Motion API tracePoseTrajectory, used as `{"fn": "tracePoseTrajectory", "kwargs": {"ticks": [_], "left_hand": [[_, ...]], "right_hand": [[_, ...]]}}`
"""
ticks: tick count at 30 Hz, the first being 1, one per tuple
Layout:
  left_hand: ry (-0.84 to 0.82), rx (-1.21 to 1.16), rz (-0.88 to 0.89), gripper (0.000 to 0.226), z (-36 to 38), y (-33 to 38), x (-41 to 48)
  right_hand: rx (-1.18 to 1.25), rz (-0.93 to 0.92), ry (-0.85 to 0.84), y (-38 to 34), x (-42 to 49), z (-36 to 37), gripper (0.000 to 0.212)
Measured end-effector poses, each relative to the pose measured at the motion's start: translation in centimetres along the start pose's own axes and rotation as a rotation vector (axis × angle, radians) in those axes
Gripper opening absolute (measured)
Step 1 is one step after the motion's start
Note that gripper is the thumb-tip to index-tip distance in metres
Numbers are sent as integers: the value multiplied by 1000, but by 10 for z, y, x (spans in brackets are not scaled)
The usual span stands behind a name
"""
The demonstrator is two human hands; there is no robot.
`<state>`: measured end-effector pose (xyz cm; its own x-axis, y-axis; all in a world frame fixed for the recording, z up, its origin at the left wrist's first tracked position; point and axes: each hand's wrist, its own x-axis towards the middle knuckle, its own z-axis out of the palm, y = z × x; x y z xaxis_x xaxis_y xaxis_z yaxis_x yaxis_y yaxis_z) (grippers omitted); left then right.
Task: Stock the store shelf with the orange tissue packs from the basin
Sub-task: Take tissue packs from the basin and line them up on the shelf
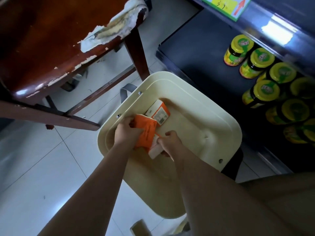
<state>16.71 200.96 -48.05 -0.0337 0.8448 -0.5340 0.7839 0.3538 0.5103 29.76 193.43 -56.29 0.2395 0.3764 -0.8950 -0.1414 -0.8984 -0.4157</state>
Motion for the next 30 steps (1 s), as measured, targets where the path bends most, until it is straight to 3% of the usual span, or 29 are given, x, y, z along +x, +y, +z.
{"fn": "tracePoseTrajectory", "kwargs": {"ticks": [4, 9, 12, 15, 17, 19, 23, 25, 30], "left_hand": [[31, -116, 49, 49, -7, 7, -12], [-7, -254, 124, 51, -15, 33, -44], [10, -327, 214, 49, -21, 51, -68], [22, -522, 209, 56, -30, 68, -88], [-12, -646, 196, 64, -39, 79, -104], [-57, -715, 230, 57, -47, 87, -117], [-129, -821, 326, 28, -55, 112, -150], [-140, -833, 382, 29, -58, 129, -167], [-218, -877, 571, 31, -54, 181, -223]], "right_hand": [[45, -79, -9, -16, -17, -48, 21], [174, -77, -48, -43, -56, -93, 31], [226, -209, -133, -63, -93, -115, 31], [120, -356, -145, -77, -135, -133, 24], [55, -488, -55, -86, -157, -141, 49], [7, -605, 67, -93, -181, -152, 64], [25, -828, 314, -94, -239, -189, 38], [28, -917, 431, -90, -263, -213, 26], [21, -1051, 613, -73, -335, -280, 29]]}}
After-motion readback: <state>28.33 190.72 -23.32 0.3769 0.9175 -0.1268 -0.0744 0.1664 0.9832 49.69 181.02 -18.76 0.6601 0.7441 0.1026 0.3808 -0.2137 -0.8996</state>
